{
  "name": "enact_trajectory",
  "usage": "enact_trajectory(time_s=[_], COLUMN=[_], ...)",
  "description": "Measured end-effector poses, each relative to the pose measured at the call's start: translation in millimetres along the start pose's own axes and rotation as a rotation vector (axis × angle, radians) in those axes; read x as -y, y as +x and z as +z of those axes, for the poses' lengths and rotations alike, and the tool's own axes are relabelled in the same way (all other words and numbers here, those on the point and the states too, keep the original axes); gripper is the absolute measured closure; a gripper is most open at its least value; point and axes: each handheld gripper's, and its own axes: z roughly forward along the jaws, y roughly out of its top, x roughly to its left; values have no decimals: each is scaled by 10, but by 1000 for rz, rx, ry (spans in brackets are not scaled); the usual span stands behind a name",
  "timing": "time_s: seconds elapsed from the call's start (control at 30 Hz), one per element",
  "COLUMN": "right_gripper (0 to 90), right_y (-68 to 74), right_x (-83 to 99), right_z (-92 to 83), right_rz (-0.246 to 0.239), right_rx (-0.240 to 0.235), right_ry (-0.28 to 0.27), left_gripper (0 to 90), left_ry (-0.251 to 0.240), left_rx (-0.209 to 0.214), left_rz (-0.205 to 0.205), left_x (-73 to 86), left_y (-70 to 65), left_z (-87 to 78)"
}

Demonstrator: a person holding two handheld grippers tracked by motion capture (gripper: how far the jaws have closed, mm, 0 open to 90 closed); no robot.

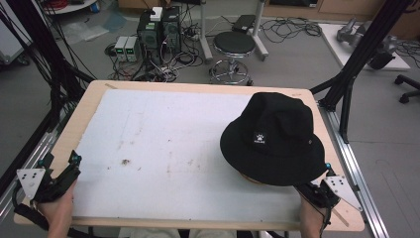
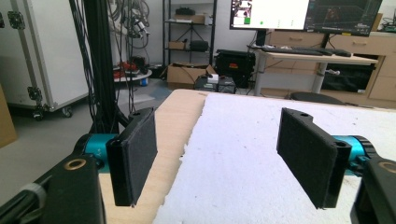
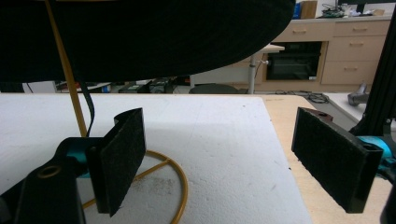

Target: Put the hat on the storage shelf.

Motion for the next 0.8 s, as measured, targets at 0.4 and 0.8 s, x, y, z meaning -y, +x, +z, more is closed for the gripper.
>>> enact_trajectory(time_s=[0.4,0.8], right_gripper=[171,171], right_y=[0,-10], right_x=[2,5], right_z=[7,-2], right_rz=[1,13], right_rx=[2,6], right_ry=[2,4], left_gripper=[294,298], left_ry=[-7,-2], left_rx=[3,6], left_rz=[-17,-30], left_x=[8,19], left_y=[39,46], left_z=[-32,-32])
